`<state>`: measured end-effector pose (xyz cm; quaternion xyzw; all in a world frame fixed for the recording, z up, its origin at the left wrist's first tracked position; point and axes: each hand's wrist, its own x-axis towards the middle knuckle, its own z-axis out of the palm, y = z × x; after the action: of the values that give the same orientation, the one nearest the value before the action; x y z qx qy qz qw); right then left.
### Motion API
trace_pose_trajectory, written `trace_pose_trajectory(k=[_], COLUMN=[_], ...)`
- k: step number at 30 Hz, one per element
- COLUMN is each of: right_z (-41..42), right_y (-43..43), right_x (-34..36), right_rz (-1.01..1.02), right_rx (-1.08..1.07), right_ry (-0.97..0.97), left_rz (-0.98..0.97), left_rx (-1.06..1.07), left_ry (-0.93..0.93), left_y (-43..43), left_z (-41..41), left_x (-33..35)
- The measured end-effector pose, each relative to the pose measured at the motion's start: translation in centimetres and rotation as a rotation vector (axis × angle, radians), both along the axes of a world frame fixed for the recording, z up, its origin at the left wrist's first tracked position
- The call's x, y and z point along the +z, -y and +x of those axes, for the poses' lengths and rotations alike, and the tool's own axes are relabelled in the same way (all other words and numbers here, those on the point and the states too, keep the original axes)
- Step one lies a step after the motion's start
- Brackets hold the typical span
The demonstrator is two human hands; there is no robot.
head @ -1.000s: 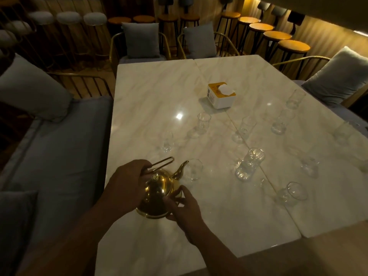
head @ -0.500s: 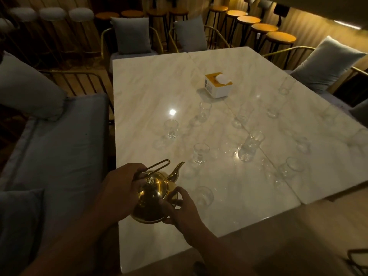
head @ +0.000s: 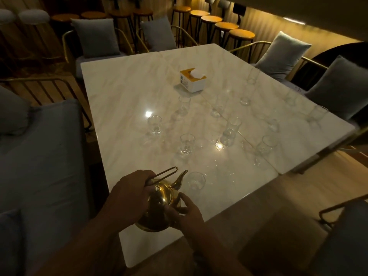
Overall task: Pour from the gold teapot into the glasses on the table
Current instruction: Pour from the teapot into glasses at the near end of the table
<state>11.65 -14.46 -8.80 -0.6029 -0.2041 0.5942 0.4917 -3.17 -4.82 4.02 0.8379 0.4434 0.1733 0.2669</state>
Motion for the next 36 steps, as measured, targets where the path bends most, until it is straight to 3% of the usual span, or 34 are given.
trace_pose_trajectory(k=[19,36], right_z=[2.0,1.4], right_y=[1.7,1.4], right_x=[-1.0,-0.9], right_rz=[-0.041,-0.035], right_rx=[0.051,0.061], right_ry=[-0.079,-0.113], left_rz=[0.112,0.115], left_rx=[-0.108,-0.081], left_ry=[-0.15,-0.143], left_y=[-0.4,-0.8], left_z=[3.9,4.0], left_x=[-0.2,0.0])
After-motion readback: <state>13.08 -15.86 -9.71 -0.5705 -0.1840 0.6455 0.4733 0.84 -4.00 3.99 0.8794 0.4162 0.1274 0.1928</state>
